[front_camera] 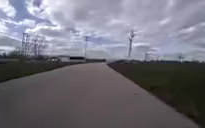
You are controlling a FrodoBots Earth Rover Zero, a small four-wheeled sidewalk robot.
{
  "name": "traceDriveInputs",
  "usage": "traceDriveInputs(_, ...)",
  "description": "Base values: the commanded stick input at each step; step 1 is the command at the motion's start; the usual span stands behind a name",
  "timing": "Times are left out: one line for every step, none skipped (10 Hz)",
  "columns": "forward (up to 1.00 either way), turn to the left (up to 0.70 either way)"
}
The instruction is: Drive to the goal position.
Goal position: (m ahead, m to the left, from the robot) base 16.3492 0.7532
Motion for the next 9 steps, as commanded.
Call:
traceDriveInputs(1.00, 0.00)
traceDriveInputs(1.00, 0.00)
traceDriveInputs(1.00, 0.00)
traceDriveInputs(1.00, 0.00)
traceDriveInputs(1.00, 0.00)
traceDriveInputs(1.00, 0.00)
traceDriveInputs(1.00, 0.00)
traceDriveInputs(1.00, 0.00)
traceDriveInputs(1.00, 0.00)
